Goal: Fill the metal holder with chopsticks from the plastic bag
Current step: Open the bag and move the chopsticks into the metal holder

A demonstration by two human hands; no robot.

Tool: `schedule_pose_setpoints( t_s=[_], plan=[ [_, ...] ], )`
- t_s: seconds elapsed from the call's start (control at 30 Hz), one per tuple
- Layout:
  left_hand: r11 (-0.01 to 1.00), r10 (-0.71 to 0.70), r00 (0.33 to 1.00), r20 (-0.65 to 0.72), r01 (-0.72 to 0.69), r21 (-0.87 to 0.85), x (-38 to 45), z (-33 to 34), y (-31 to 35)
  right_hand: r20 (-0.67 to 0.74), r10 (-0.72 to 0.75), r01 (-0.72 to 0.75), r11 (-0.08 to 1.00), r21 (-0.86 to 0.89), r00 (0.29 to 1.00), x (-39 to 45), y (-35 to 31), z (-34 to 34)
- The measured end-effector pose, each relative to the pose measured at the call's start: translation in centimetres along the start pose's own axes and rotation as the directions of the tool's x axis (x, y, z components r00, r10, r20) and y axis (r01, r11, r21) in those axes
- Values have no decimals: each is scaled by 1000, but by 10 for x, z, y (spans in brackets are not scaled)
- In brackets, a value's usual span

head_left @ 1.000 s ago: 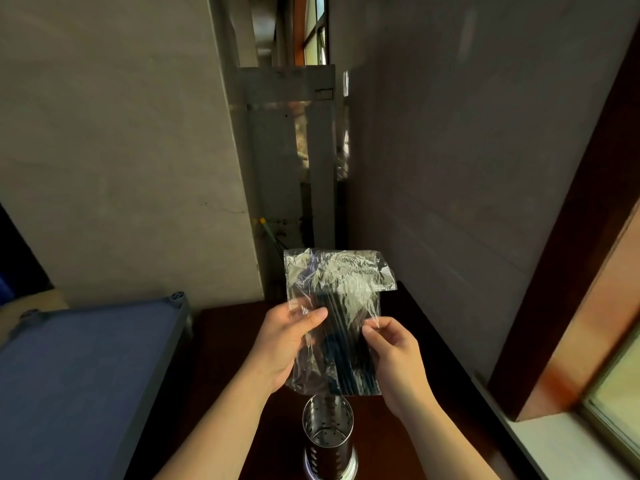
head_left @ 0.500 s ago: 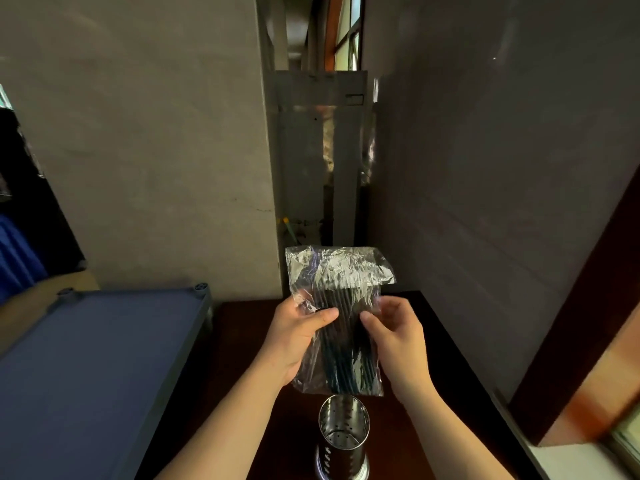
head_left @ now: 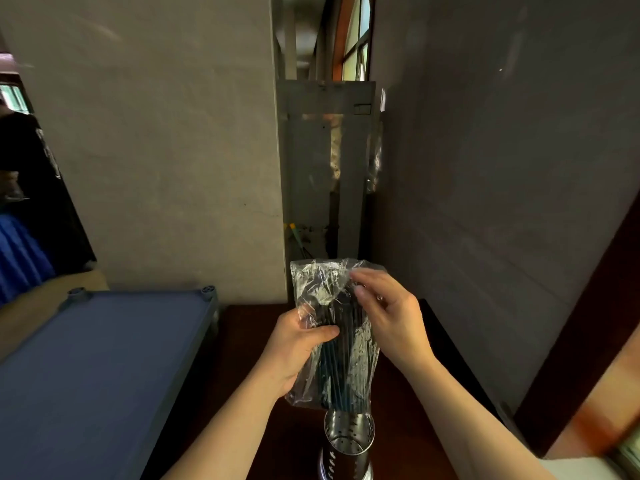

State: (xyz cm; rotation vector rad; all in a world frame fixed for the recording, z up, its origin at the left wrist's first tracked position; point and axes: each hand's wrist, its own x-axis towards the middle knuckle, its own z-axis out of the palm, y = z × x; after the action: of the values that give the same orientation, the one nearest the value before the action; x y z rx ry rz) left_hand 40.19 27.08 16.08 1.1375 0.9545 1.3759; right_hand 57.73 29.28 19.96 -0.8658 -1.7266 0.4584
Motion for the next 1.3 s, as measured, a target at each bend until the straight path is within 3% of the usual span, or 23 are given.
schedule_pose_setpoints(
  t_s=[0.47, 0.63, 0.8, 1.0, 1.3],
  plan=[
    [993, -106, 992, 73, 101, 68, -15, -6, -1, 139, 79, -100, 983, 156, 987, 5, -15, -3],
    [979, -160, 984, 73, 148, 142, -19, -10, -1, 116, 30, -31, 999, 8, 993, 11, -16, -13],
    [971, -195, 977, 87, 180, 155, -22, -12, 1, 194, -40, 66, 989, -131, 980, 17, -19, -19],
    [977, -186, 977, 103, 173, 123, -25, -15, 3, 126, -120, 144, 970, -196, 985, 19, -16, -22],
    [975, -200, 975, 99, 188, 121, -32, -12, 4, 365, 102, -27, 978, -205, 925, 35, -19, -29]
  ],
)
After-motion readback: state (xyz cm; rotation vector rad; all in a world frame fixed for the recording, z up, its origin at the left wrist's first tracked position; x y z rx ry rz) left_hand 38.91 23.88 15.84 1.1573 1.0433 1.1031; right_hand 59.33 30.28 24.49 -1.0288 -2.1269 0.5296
